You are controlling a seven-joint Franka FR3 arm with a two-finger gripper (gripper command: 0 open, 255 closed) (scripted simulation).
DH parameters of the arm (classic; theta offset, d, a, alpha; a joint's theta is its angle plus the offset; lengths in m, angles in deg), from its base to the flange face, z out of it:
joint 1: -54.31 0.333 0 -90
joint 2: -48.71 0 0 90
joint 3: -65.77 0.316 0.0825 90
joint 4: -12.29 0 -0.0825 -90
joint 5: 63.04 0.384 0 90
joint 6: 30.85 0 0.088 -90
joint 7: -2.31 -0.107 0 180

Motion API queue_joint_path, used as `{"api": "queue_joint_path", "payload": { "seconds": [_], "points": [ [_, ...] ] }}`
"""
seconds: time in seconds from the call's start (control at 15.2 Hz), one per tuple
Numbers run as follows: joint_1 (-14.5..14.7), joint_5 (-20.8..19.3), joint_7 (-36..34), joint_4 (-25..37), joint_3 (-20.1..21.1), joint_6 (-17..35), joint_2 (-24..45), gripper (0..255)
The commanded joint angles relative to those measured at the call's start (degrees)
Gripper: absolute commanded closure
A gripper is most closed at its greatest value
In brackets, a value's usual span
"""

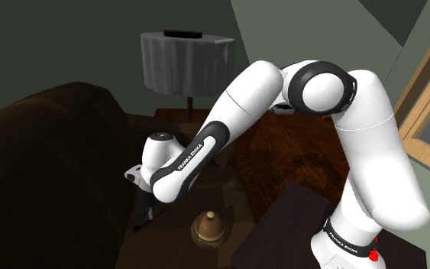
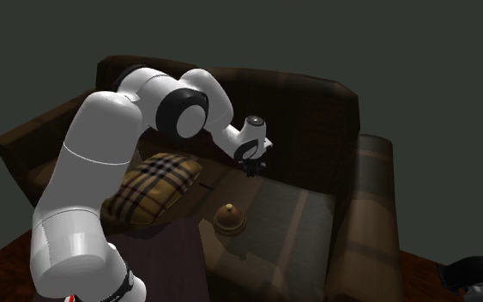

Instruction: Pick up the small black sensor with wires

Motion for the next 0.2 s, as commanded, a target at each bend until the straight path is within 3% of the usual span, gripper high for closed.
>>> {"api": "queue_joint_path", "payload": {
  "seconds": [0.0, 0.13],
  "points": [
    [-0.1, 0.13, -0.16, -0.1, 0.18, -1.01, -1.34, 255],
    [-0.11, 0.14, -0.16, -0.12, 0.19, -1.08, -1.44, 255]
  ]
}}
